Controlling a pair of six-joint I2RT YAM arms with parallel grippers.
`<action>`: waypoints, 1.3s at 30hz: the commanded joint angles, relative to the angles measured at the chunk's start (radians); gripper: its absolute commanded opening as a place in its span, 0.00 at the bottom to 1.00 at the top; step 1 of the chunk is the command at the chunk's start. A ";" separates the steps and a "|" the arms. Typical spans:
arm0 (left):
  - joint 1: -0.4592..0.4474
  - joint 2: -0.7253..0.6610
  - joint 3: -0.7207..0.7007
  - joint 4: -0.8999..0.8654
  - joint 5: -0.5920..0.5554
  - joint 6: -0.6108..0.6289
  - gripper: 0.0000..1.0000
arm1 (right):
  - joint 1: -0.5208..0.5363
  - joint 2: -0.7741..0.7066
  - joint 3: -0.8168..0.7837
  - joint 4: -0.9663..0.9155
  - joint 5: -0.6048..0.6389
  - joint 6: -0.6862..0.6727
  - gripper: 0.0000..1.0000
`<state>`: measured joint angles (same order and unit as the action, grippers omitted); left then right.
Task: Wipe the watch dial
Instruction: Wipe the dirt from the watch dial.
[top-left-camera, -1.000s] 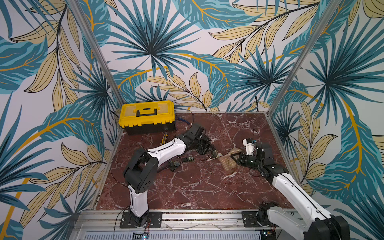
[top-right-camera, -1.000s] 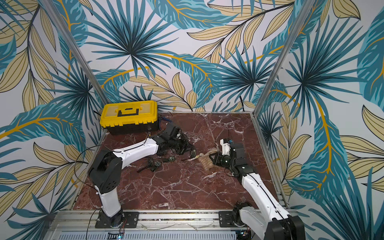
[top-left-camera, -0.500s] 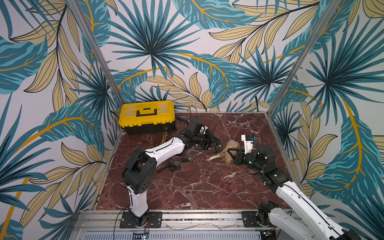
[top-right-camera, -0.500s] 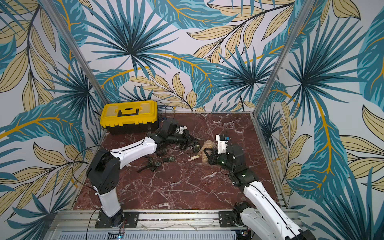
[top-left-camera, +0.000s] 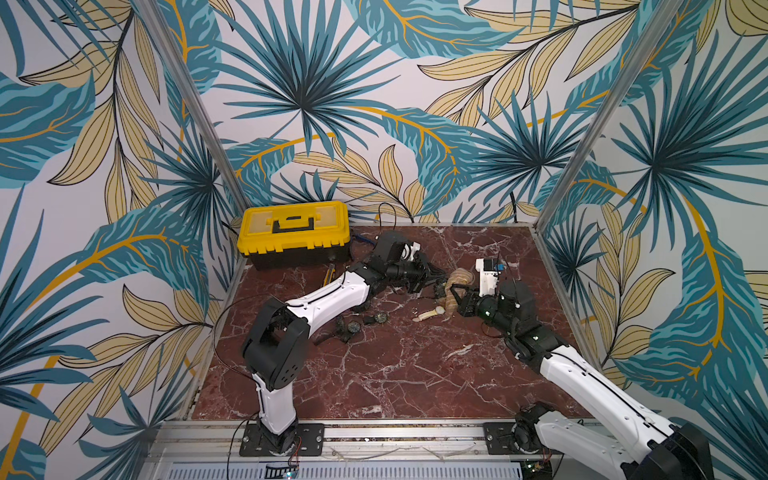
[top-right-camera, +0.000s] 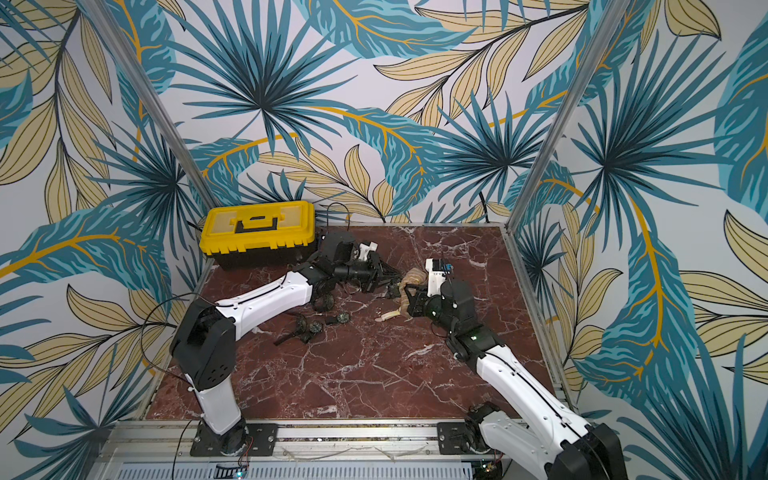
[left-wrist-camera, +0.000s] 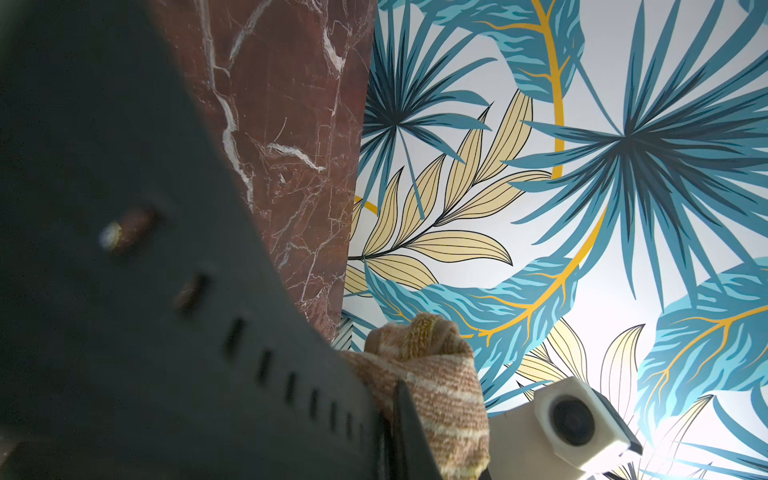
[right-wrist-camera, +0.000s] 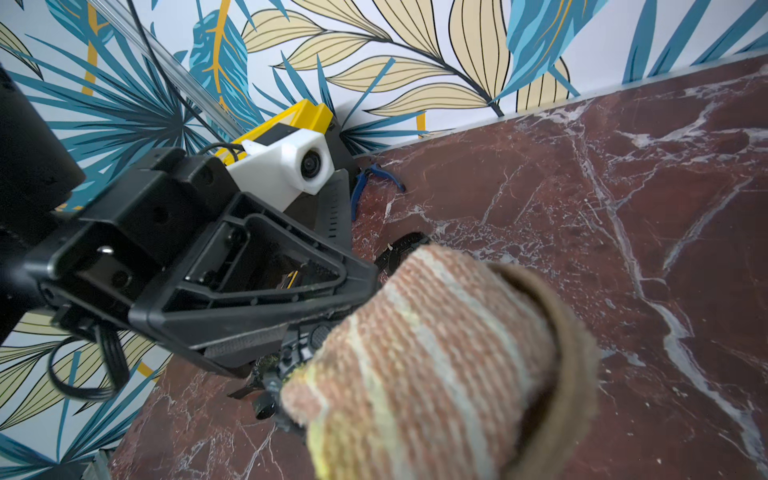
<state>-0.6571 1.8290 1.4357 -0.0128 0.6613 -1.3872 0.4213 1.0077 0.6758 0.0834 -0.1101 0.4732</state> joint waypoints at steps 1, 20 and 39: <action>-0.030 -0.016 0.076 0.056 0.042 -0.011 0.00 | 0.027 0.039 0.048 0.024 0.049 -0.015 0.07; -0.082 0.034 0.065 0.057 0.014 -0.002 0.00 | 0.097 0.246 0.168 0.298 -0.112 0.151 0.08; 0.003 -0.014 0.095 0.054 0.021 0.011 0.00 | 0.085 0.417 0.340 -0.287 -0.352 0.007 0.03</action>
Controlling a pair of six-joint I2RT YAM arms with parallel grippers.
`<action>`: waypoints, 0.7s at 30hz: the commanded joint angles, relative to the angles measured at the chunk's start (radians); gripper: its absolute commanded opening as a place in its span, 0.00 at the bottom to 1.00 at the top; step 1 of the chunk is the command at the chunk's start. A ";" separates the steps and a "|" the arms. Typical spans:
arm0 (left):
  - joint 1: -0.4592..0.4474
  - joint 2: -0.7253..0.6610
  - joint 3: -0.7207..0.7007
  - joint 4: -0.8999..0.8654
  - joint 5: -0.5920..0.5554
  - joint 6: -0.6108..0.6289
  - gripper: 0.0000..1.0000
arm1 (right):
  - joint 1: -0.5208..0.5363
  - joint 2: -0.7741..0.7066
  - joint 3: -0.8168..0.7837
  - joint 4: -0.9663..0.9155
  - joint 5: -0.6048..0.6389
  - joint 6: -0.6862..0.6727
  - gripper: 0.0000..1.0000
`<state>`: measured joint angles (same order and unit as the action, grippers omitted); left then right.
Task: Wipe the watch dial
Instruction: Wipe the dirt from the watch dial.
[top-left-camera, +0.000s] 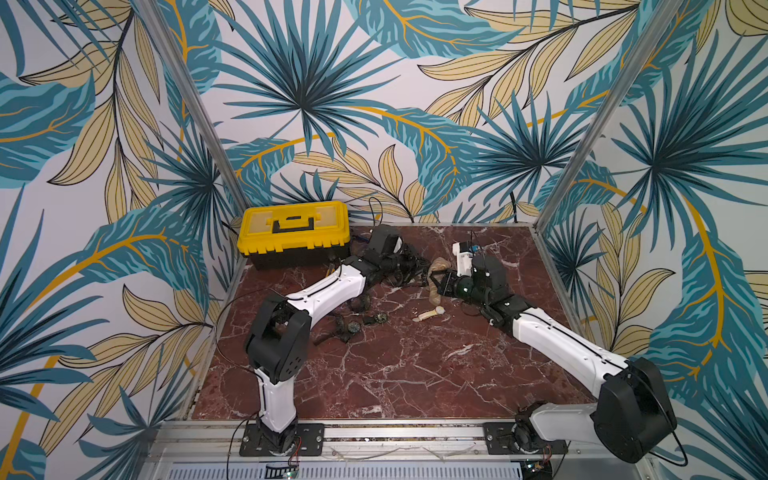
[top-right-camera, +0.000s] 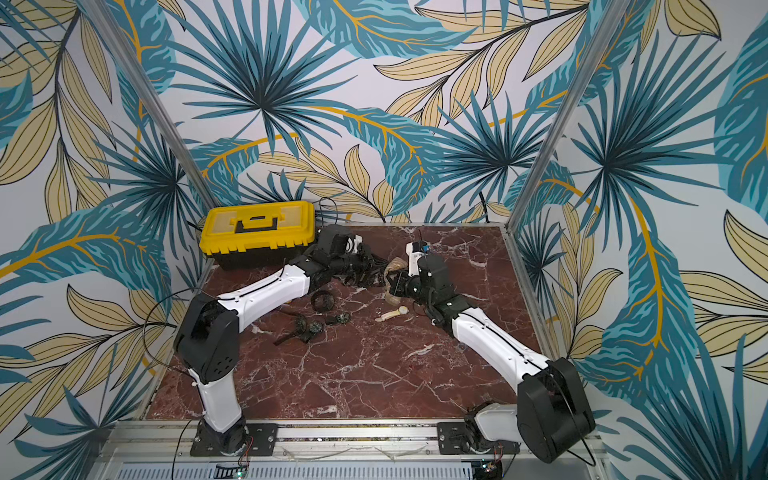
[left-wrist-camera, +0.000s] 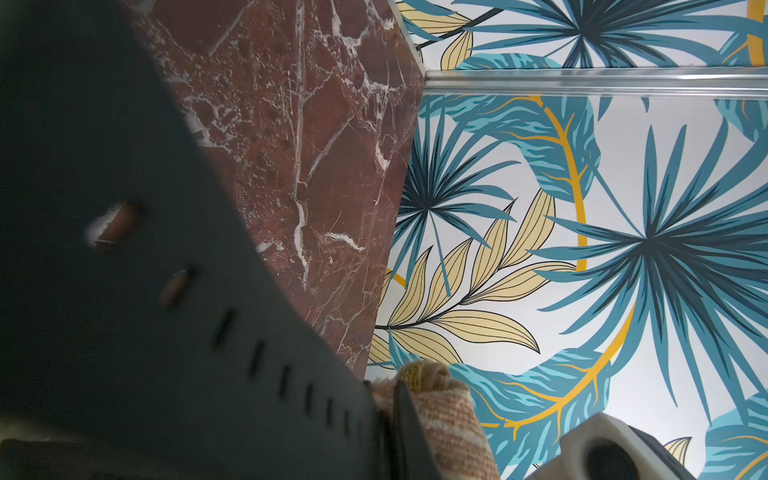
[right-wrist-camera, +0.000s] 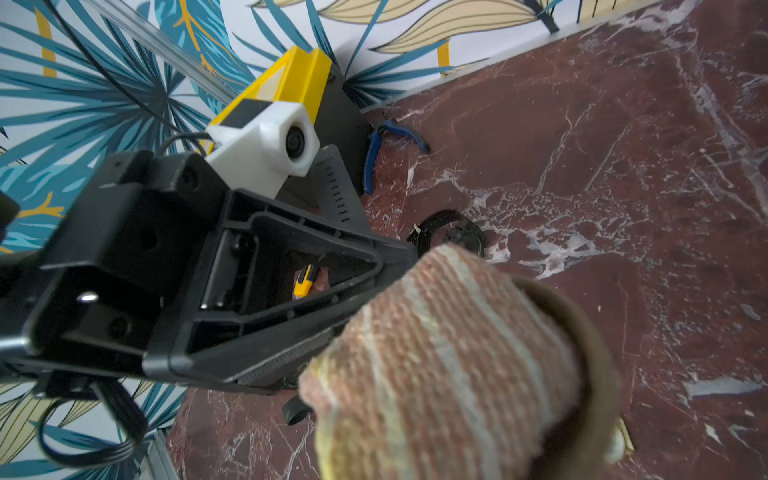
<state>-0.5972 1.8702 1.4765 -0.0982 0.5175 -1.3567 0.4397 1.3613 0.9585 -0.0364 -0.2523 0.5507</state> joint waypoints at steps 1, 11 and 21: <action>-0.056 -0.057 0.053 0.140 0.167 -0.019 0.00 | 0.067 0.082 0.080 -0.244 -0.197 -0.078 0.03; -0.056 -0.099 -0.010 0.140 0.165 -0.032 0.00 | 0.062 0.133 0.179 -0.401 0.144 -0.036 0.00; -0.078 -0.099 -0.057 0.141 0.172 -0.049 0.00 | 0.064 0.044 0.220 -0.362 0.400 -0.043 0.00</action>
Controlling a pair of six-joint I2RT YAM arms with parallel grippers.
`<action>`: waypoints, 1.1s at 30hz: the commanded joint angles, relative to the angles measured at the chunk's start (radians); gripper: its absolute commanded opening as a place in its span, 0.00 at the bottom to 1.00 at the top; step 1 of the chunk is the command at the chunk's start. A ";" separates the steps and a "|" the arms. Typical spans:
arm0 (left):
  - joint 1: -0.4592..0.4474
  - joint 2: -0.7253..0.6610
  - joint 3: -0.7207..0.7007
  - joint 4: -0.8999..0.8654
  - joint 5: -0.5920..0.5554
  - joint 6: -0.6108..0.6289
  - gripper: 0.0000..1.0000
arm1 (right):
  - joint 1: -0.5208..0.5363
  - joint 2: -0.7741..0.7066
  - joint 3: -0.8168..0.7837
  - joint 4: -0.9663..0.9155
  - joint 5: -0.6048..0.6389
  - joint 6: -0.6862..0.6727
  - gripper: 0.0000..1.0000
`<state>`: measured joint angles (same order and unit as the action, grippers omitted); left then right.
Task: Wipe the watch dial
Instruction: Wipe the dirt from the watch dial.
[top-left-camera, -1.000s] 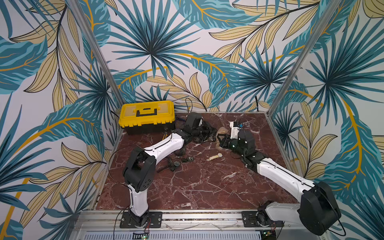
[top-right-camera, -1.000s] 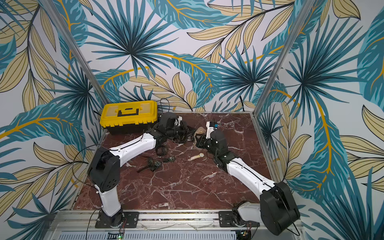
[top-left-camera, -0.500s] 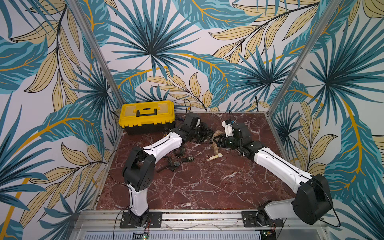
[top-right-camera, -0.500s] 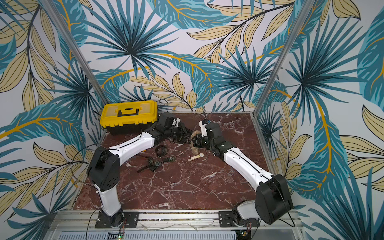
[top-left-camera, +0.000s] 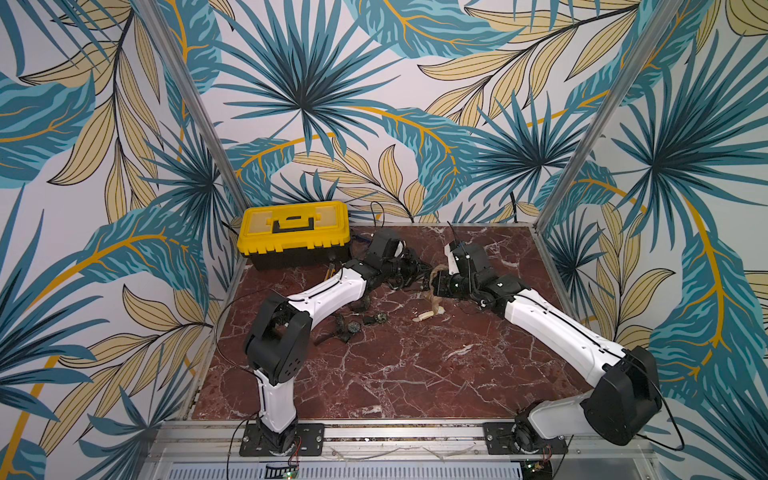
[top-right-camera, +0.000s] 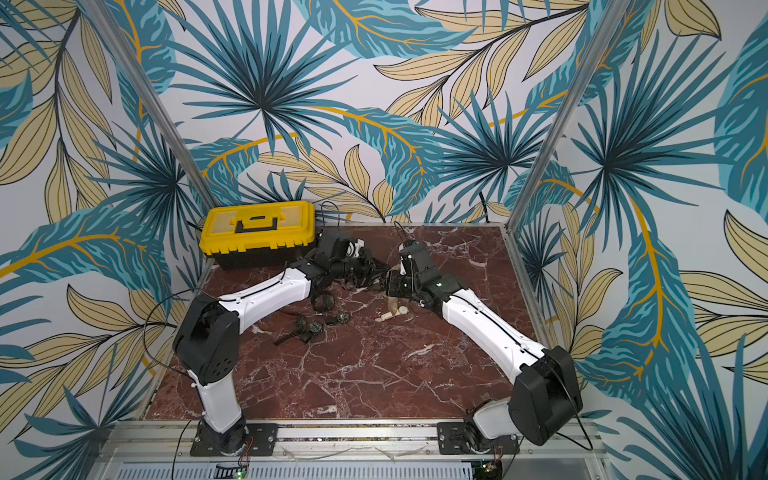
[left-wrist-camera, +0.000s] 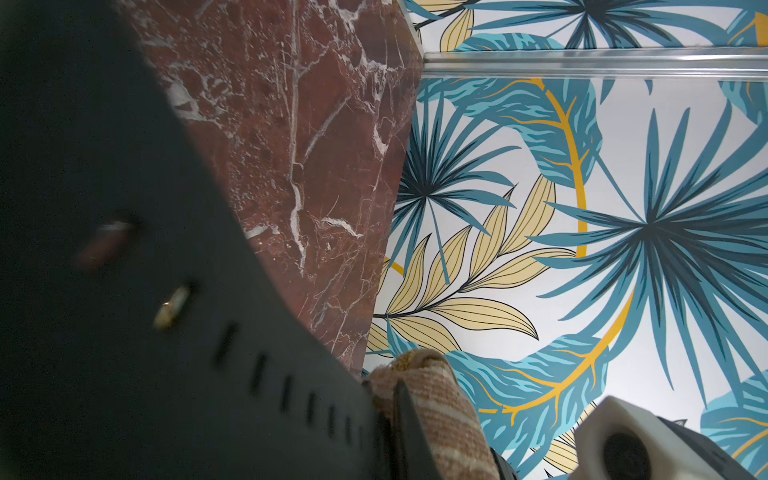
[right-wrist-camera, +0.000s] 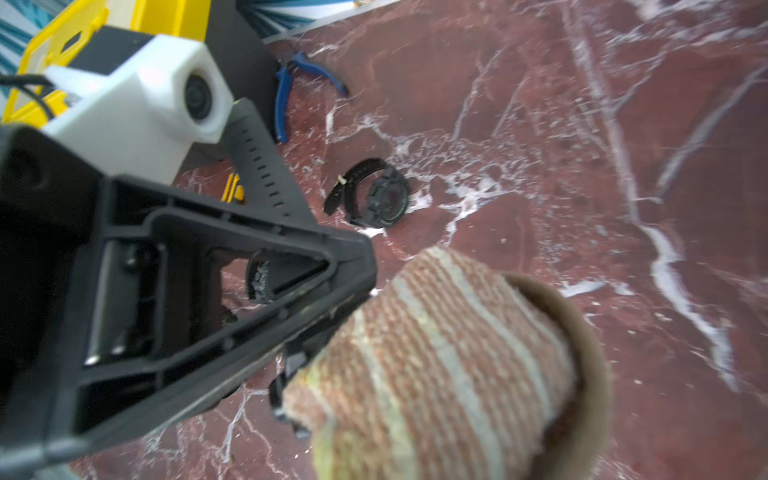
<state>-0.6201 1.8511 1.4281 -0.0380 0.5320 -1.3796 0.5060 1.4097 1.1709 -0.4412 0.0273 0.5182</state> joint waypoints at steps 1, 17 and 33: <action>-0.058 -0.076 -0.003 0.081 0.158 -0.027 0.00 | -0.003 -0.016 -0.007 0.079 0.124 -0.007 0.00; -0.085 -0.015 0.029 0.081 0.179 -0.049 0.00 | 0.008 -0.186 -0.319 0.812 -0.125 -0.085 0.00; -0.020 -0.012 0.134 0.082 0.197 -0.034 0.00 | -0.034 -0.004 -0.170 0.384 -0.663 -0.136 0.02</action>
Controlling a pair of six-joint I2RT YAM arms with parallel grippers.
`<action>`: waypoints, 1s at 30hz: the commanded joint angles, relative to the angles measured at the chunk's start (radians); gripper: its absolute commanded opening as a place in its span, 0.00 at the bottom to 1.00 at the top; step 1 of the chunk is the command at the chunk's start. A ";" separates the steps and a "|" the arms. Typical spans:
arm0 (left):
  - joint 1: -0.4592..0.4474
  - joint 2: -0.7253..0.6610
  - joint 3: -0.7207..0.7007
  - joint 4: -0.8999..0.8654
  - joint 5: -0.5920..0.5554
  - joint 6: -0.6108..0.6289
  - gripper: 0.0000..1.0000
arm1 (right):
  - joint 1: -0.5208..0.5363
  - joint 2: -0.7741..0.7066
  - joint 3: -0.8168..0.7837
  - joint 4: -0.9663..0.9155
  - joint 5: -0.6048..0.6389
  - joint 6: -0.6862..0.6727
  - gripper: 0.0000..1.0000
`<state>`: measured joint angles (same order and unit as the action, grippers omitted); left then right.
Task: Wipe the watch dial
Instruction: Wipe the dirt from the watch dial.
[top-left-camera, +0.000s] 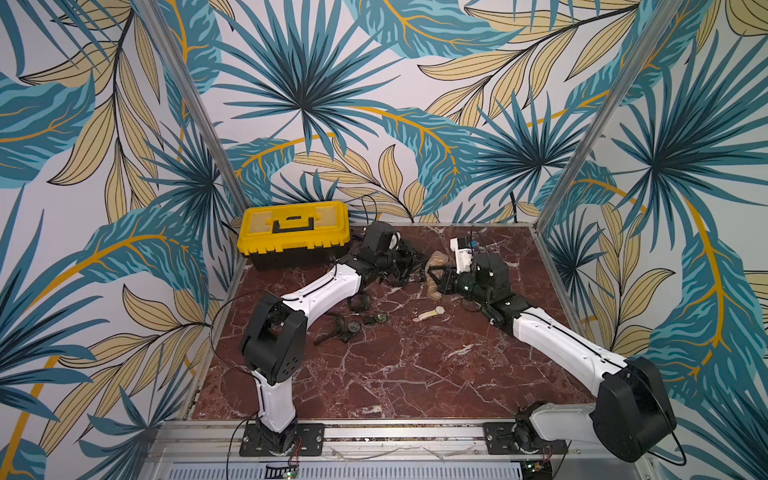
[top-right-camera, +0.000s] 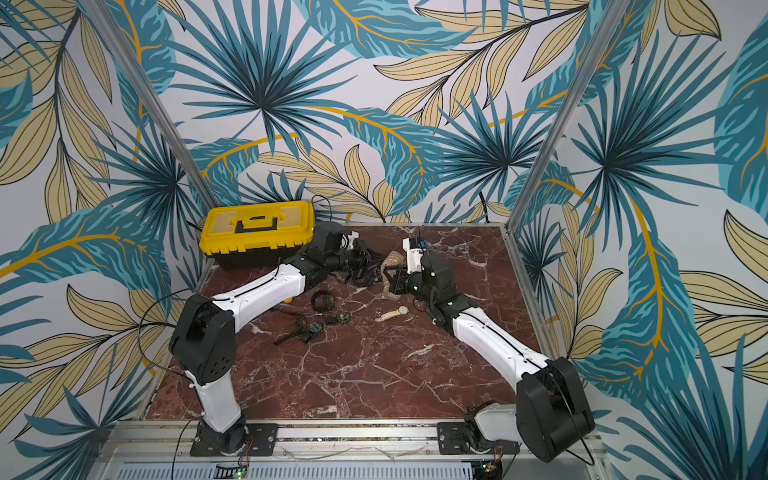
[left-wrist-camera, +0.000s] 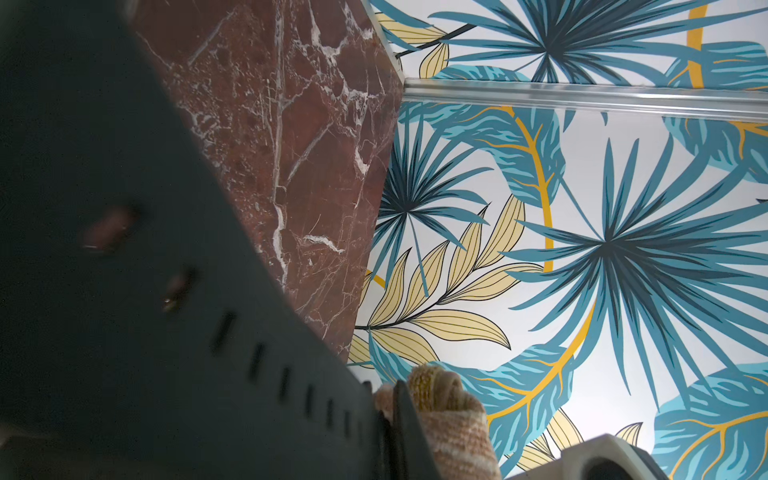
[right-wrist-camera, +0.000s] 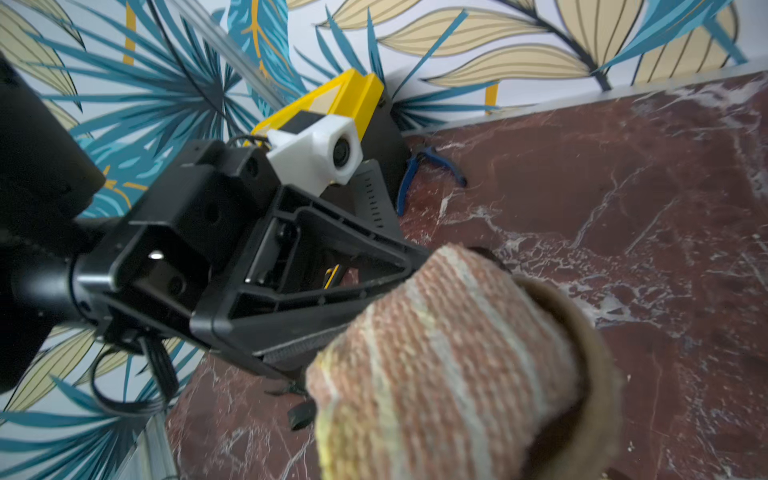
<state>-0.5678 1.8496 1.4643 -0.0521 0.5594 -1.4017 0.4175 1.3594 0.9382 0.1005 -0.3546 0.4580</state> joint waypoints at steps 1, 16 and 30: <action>-0.070 -0.011 0.101 0.096 0.169 -0.011 0.00 | 0.052 0.062 0.079 -0.214 -0.291 -0.096 0.02; -0.046 -0.027 0.111 0.094 0.168 -0.020 0.00 | 0.000 0.149 0.137 -0.540 -0.066 -0.164 0.02; -0.047 -0.058 0.032 0.096 0.172 -0.026 0.00 | -0.039 0.053 0.169 -0.486 0.283 -0.050 0.02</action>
<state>-0.5953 1.8553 1.4670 -0.0246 0.6655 -1.4136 0.3843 1.4559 1.1053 -0.3973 -0.1631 0.3733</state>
